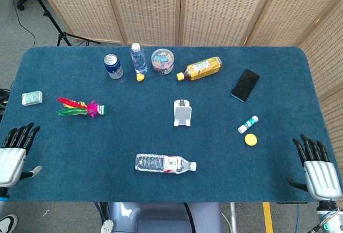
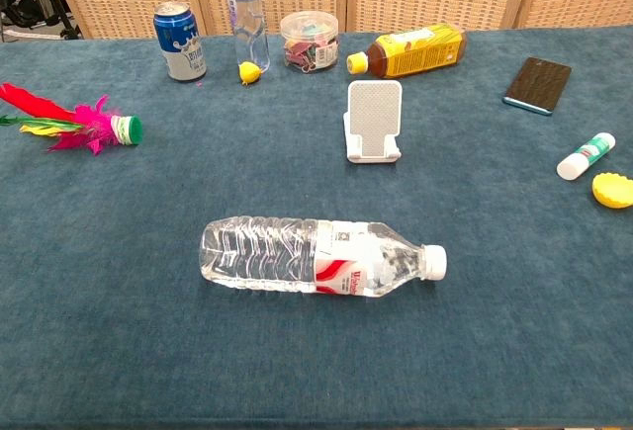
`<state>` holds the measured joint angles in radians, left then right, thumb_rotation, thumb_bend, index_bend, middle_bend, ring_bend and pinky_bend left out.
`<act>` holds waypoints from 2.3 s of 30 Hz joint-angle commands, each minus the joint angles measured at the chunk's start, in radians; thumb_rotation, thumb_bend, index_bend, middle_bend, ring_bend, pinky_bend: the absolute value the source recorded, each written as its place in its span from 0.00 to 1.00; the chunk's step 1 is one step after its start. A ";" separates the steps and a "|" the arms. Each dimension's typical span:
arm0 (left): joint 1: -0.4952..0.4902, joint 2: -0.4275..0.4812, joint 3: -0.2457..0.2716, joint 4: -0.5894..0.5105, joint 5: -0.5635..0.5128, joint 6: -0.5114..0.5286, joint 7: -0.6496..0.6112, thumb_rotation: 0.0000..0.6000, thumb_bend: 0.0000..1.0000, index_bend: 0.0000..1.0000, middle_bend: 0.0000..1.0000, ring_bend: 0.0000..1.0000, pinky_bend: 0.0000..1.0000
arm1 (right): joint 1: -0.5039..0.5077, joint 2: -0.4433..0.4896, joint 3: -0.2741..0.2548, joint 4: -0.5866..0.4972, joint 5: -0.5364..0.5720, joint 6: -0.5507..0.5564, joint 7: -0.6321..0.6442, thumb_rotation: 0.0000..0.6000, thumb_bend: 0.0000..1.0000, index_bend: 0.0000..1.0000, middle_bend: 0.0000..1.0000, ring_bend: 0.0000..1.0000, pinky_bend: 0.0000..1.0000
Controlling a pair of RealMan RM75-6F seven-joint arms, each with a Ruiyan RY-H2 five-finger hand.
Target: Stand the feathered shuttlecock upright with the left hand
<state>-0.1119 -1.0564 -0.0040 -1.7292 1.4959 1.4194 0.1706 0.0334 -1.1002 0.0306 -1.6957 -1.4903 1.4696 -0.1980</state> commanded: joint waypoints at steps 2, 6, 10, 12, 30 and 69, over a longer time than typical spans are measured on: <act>0.001 -0.001 0.001 -0.002 0.004 0.004 0.001 1.00 0.10 0.00 0.00 0.00 0.00 | -0.002 0.001 -0.002 -0.001 -0.002 0.002 0.001 1.00 0.00 0.00 0.00 0.00 0.00; 0.005 -0.004 0.006 -0.001 0.019 0.014 0.002 1.00 0.11 0.00 0.00 0.00 0.00 | -0.007 0.005 -0.006 -0.006 -0.015 0.015 0.002 1.00 0.00 0.00 0.00 0.00 0.00; 0.002 -0.008 0.008 0.003 0.020 0.006 0.002 1.00 0.11 0.00 0.00 0.00 0.00 | -0.008 0.005 -0.004 -0.006 -0.017 0.020 0.003 1.00 0.00 0.00 0.00 0.00 0.00; -0.001 -0.009 0.007 0.006 0.013 -0.001 0.003 1.00 0.11 0.00 0.00 0.00 0.00 | -0.007 0.004 -0.001 -0.006 -0.011 0.018 0.004 1.00 0.00 0.00 0.00 0.00 0.00; -0.123 0.017 -0.120 0.004 -0.150 -0.142 -0.008 1.00 0.15 0.15 0.00 0.00 0.00 | -0.016 0.012 -0.003 -0.011 -0.025 0.038 0.014 1.00 0.00 0.00 0.00 0.00 0.00; -0.587 -0.171 -0.228 0.478 -0.944 -0.699 0.149 1.00 0.43 0.33 0.00 0.00 0.00 | -0.004 0.006 0.006 0.005 -0.001 0.013 0.023 1.00 0.00 0.00 0.00 0.00 0.00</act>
<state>-0.6941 -1.2214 -0.2361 -1.2574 0.5580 0.7262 0.3193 0.0290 -1.0945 0.0368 -1.6904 -1.4912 1.4824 -0.1745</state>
